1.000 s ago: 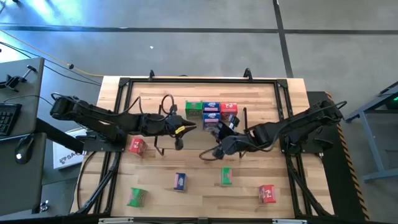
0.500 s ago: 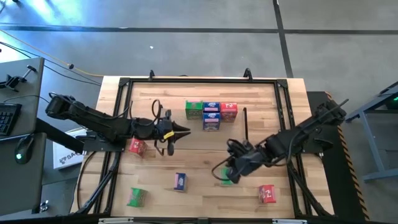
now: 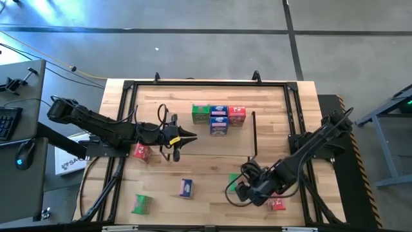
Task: Stack cereal on shelf
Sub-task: Put the top green cereal box on the shelf aligned with the other green cereal box
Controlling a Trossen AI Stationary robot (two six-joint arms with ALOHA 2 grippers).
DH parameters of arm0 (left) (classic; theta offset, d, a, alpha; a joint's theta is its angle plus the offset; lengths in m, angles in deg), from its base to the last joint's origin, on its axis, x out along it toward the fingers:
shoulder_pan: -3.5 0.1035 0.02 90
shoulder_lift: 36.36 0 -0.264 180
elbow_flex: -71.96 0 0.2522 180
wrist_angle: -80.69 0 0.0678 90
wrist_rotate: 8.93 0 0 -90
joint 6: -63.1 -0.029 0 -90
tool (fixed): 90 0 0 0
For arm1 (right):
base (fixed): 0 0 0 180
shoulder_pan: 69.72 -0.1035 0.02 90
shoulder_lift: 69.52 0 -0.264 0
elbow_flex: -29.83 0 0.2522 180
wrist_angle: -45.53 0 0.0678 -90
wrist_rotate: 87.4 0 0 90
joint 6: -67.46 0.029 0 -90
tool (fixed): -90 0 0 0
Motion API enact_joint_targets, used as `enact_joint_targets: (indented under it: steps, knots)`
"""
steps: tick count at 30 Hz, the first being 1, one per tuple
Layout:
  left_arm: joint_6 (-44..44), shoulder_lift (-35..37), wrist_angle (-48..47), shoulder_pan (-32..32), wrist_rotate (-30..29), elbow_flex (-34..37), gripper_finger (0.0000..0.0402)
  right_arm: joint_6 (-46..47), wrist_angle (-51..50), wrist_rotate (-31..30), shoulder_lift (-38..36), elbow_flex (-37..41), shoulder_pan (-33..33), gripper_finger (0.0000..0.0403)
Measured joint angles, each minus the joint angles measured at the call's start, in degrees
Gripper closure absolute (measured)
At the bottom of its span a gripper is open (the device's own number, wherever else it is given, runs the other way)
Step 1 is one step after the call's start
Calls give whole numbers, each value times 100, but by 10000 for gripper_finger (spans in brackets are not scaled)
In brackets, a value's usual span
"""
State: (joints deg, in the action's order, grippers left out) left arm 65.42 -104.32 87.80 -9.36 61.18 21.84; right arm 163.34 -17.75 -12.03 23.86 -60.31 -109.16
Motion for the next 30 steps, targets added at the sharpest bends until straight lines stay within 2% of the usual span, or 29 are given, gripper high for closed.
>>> enact_joint_targets:
  steps: [6, 15, 23, 30]
  knots:
    - [0, 0, 1, 0, 1, 0, 355, 516, 108, -131, 312, -32, 33, 123]
    - [-67, 0, 0, 0, 3, 0, 355, 578, 123, -478, 633, -406, 144, 123]
    - [-153, 0, -13, -7, 3, 0, 355, 611, -185, -124, 1030, -670, 400, 123]
    - [-152, -2, -92, -7, 3, 0, 355, 599, -351, 174, 1082, -723, 496, 123]
